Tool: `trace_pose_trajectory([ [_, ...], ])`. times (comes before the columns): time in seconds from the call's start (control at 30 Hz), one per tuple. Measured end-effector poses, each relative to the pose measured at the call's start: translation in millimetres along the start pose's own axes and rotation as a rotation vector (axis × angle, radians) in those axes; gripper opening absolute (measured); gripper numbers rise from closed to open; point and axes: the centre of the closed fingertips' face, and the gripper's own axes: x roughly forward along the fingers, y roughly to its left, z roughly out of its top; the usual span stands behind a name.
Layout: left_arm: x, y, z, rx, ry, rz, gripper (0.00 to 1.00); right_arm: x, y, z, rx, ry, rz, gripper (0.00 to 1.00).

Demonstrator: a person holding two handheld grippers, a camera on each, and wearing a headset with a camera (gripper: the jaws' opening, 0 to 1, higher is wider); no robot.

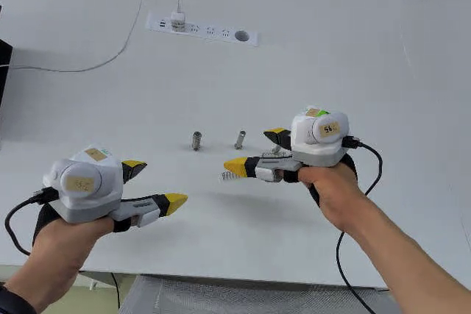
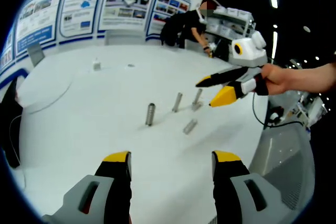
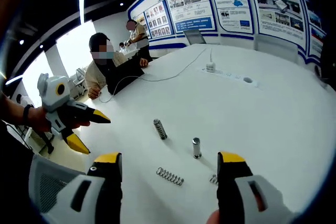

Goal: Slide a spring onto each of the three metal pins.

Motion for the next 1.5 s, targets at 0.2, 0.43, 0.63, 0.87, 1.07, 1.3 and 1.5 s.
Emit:
trace_pose_trajectory([
  [0.2, 3.9, -1.1, 3.2, 0.006, -0.002, -0.007, 0.64, -14.2, -8.2, -3.9, 0.022, -0.026, -0.034, 0.77],
  [0.43, 7.4, 1.4, 9.4, 0.014, -0.007, -0.008, 0.65, -23.5, -8.7, -14.6, 0.029, -0.019, -0.036, 0.80],
  [0.63, 9.8, 3.3, 13.1, 0.021, -0.007, -0.004, 0.66, -31.0, -7.7, -25.2, 0.041, -0.013, -0.034, 0.82],
  [0.87, 13.0, 0.6, 13.5, 0.025, 0.000, -0.006, 0.67, -36.6, -6.8, -37.8, 0.053, 0.004, -0.026, 0.85],
  [1.07, 19.4, -6.4, 17.2, 0.028, 0.004, -0.019, 0.68, -44.9, -8.3, -46.9, 0.074, 0.006, -0.033, 0.86],
  [1.3, 29.3, -16.2, 22.2, 0.051, 0.014, -0.040, 0.68, -54.5, -9.9, -60.7, 0.082, 0.019, -0.032, 0.88],
  [1.5, 39.0, -26.0, 24.4, 0.068, 0.025, -0.065, 0.69, -62.9, -16.8, -68.3, 0.105, 0.017, -0.048, 0.88],
])
